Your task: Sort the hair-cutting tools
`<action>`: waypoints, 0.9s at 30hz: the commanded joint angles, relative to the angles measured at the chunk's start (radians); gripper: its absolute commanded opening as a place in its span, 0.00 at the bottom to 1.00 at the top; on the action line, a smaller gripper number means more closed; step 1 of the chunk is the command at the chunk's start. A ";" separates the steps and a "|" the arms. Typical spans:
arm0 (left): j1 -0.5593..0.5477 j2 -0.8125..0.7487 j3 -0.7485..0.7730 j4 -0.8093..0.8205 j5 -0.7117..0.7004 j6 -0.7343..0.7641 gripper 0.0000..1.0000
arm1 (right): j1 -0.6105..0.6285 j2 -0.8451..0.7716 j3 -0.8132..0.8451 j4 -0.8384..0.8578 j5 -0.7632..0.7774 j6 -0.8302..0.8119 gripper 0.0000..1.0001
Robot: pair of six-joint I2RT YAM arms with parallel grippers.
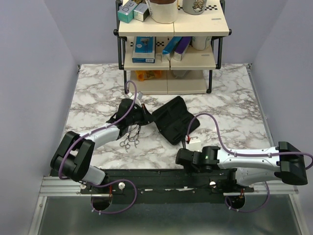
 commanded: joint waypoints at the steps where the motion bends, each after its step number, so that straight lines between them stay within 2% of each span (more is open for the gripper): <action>1: 0.000 0.013 0.035 0.020 -0.009 0.011 0.16 | 0.009 0.005 0.007 -0.005 0.061 0.066 0.65; 6: -0.001 0.018 0.026 0.036 -0.008 0.004 0.33 | 0.009 0.018 -0.028 0.040 0.075 0.112 0.67; 23: 0.000 0.006 0.004 0.036 -0.029 0.014 0.57 | 0.007 0.140 -0.087 0.166 0.058 0.156 0.70; 27: 0.000 -0.011 0.006 0.008 -0.063 0.020 0.59 | 0.007 0.168 -0.079 0.180 0.062 0.156 0.68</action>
